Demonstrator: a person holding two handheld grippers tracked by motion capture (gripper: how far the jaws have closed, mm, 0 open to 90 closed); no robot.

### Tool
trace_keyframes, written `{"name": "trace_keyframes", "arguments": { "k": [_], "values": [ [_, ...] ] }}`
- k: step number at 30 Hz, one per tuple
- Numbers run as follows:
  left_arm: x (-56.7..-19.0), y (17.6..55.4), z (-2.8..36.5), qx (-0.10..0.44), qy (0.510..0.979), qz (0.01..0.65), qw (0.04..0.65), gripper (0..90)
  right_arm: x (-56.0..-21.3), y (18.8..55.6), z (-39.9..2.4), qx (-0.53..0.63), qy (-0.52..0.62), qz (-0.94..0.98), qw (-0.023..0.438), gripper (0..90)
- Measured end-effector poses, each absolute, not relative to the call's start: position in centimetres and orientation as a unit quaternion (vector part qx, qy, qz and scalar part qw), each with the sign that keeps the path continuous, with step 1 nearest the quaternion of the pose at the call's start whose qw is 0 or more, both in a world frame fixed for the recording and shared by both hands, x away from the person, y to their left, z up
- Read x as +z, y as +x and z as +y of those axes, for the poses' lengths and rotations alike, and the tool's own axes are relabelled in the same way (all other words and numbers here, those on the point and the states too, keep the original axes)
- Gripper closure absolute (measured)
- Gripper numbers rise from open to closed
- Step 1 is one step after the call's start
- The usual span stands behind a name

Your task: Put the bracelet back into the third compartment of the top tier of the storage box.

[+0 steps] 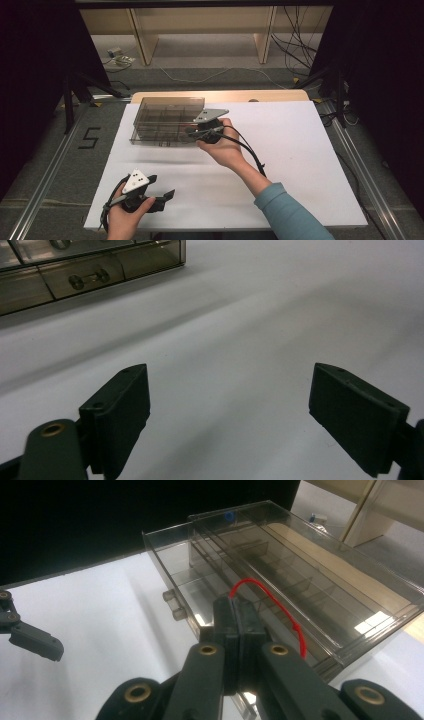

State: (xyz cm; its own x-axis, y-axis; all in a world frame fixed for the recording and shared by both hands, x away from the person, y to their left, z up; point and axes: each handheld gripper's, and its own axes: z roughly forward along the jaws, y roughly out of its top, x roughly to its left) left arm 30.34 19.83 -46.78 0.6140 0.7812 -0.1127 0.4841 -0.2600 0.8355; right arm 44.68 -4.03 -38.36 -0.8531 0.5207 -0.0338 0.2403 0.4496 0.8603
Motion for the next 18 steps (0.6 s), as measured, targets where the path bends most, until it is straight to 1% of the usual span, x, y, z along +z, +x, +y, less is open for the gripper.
{"name": "trace_keyframes", "arguments": {
  "k": [18],
  "values": [
    [-46.79, 30.36, 19.84, 0.164, 0.776, 0.408, 0.452, 16.5, -38.65, 45.35, -3.29, 0.469, 0.23, 0.841, 0.14, 90.0]
  ]
}}
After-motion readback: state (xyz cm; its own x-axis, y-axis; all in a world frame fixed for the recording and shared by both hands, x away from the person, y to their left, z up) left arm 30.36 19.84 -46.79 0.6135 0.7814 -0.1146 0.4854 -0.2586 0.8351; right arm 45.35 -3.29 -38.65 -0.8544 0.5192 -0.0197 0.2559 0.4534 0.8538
